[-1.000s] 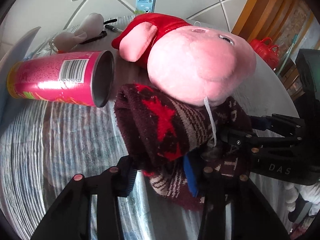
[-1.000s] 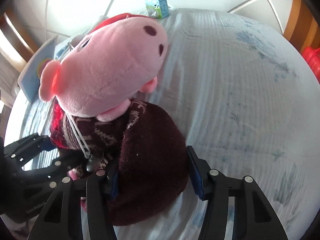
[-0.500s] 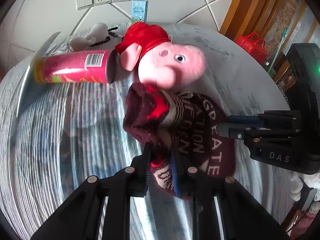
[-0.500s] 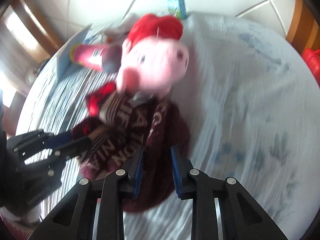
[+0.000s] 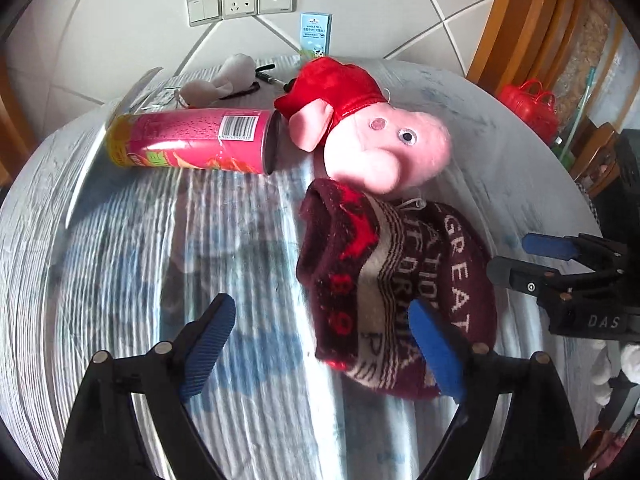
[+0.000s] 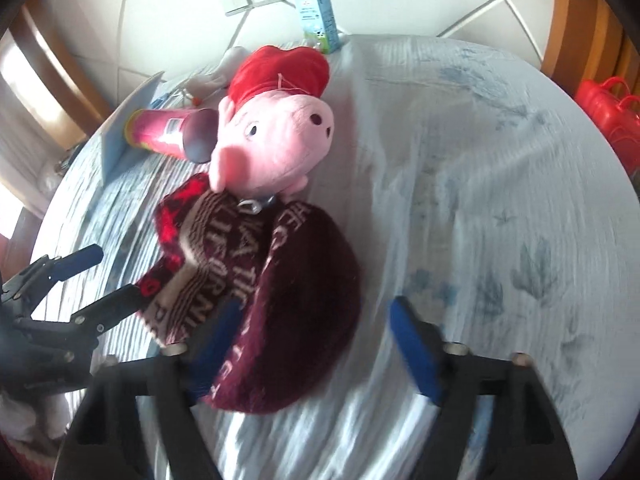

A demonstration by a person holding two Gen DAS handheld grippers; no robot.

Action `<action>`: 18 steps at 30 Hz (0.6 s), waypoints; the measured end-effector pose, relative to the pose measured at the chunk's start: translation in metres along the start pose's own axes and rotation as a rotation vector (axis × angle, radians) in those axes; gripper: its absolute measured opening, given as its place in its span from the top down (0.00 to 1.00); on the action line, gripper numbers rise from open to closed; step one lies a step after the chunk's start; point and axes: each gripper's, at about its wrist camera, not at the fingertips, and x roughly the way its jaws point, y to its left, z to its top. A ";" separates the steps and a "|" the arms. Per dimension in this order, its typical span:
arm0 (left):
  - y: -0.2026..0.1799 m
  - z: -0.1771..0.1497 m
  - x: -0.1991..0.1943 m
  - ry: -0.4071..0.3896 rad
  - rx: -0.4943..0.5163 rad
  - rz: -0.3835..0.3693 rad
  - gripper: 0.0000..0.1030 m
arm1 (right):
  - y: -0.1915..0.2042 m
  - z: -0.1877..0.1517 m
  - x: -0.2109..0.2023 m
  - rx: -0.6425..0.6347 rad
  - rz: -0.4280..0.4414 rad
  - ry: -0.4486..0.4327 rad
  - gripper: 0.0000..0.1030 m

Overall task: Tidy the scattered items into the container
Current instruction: 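Lift the knit hat with the right tool, pulling it from under the pig plush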

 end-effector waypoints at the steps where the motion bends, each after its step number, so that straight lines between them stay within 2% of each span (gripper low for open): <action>1: 0.000 0.001 0.005 0.007 0.001 0.001 0.15 | 0.002 0.002 0.003 -0.002 0.007 0.002 0.27; 3: 0.000 0.003 0.016 0.023 0.001 -0.003 0.24 | -0.001 0.005 0.007 -0.015 0.014 0.014 0.39; 11: -0.003 0.004 0.052 0.080 0.007 -0.045 0.24 | 0.001 0.005 0.037 -0.011 0.012 0.064 0.39; 16: -0.008 0.004 0.067 0.092 0.026 -0.063 0.24 | 0.003 0.008 0.043 -0.047 -0.057 0.049 0.37; 17: -0.009 0.005 0.067 0.089 0.031 -0.064 0.25 | 0.002 0.008 0.047 -0.051 -0.076 0.058 0.37; 18: -0.010 0.005 0.066 0.087 0.031 -0.067 0.34 | 0.001 0.007 0.051 -0.046 -0.071 0.060 0.36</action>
